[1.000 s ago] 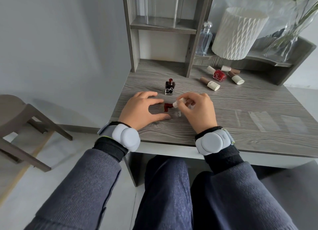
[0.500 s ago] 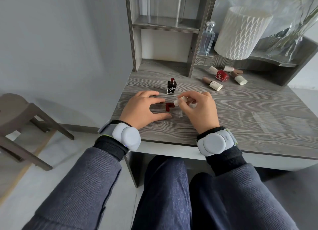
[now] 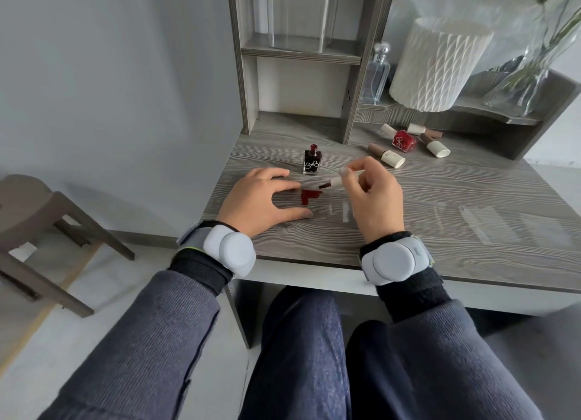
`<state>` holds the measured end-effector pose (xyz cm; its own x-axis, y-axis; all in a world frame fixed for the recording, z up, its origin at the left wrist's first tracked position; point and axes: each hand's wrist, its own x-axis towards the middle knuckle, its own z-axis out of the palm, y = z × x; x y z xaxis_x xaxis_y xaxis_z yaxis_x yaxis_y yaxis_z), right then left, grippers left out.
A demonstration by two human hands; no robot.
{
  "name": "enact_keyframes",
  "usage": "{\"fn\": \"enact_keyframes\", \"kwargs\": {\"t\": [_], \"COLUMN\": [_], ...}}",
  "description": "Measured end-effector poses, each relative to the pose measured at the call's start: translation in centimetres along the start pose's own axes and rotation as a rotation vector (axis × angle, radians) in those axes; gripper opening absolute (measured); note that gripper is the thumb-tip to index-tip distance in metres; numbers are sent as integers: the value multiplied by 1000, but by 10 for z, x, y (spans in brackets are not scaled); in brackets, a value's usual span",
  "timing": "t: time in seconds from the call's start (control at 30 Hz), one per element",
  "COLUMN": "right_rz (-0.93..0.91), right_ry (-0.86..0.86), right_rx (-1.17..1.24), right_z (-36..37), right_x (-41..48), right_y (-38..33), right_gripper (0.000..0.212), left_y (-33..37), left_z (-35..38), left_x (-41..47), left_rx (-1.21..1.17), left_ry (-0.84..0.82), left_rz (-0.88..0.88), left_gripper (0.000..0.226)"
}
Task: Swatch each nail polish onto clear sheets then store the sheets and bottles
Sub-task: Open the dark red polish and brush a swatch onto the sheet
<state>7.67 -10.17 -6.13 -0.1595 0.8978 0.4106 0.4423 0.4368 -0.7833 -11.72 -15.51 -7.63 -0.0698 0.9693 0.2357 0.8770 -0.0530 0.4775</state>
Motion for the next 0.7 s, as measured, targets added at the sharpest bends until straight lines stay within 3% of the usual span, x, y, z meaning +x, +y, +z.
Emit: {"fn": "enact_keyframes", "kwargs": {"t": [0.33, 0.7], "right_rz": [4, 52], "right_ry": [-82, 27], "right_rx": [-37, -64], "right_z": [4, 4], "right_x": [1, 0], "right_y": [1, 2], "right_gripper": [9, 8], "left_y": [-1, -2], "left_z": [2, 2], "left_x": [1, 1], "left_rx": [12, 18], "left_ry": [-4, 1], "left_rz": [1, 3], "left_gripper": [74, 73]}}
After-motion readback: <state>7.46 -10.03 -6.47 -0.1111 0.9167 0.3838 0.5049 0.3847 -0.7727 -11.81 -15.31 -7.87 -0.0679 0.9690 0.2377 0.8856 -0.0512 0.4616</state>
